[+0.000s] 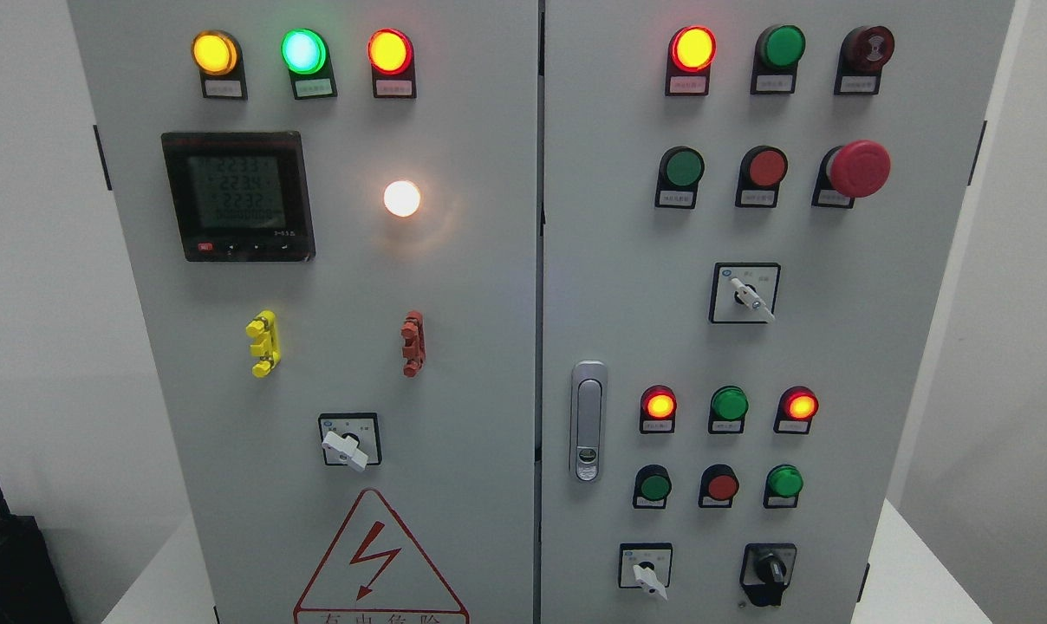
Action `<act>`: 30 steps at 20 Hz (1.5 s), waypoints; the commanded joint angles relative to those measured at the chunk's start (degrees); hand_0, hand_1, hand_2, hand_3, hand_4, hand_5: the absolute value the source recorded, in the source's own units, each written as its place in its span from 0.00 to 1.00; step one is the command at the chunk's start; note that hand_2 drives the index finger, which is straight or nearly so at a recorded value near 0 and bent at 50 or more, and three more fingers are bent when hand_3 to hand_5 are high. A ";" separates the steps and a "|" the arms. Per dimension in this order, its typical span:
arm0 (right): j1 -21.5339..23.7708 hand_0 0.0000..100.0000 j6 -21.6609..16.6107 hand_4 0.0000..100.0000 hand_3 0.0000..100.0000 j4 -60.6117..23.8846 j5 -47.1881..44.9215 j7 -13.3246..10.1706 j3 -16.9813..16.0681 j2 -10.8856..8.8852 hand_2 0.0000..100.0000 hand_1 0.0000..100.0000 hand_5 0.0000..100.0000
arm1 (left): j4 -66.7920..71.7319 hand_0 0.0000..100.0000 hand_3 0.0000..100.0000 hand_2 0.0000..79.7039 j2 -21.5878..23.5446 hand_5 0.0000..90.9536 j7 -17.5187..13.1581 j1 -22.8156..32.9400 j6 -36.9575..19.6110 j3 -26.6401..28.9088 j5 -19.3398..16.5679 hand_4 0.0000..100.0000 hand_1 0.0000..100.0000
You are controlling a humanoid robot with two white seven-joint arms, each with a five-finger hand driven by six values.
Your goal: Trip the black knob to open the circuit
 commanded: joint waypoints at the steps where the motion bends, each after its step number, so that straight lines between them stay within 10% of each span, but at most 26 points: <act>1: -1.28 0.00 -5.54 0.00 0.03 -6.02 -0.44 -1.96 1.78 -0.34 0.00 0.08 0.00 | -0.89 0.12 0.00 0.00 0.00 0.00 0.01 0.00 0.02 -0.05 0.00 0.00 0.39; 5: -2.07 0.00 -11.27 0.00 0.08 -8.90 -0.44 -4.60 1.78 -0.34 0.00 0.07 0.00 | -0.89 0.12 0.00 0.00 0.00 0.00 0.01 0.00 0.02 0.04 0.00 0.00 0.39; 17: 5.65 0.00 -10.92 0.02 0.13 -41.06 -0.44 -5.31 0.81 -0.95 0.00 0.06 0.00 | -0.89 0.12 0.00 0.00 0.00 0.00 0.01 0.00 0.02 -0.05 0.00 0.00 0.39; 30: 11.64 0.00 -1.96 0.15 0.25 -74.38 -0.97 -5.31 -0.42 -1.74 0.00 0.04 0.11 | -0.89 0.12 0.00 0.00 0.00 0.00 0.01 0.00 0.02 0.04 0.00 0.00 0.39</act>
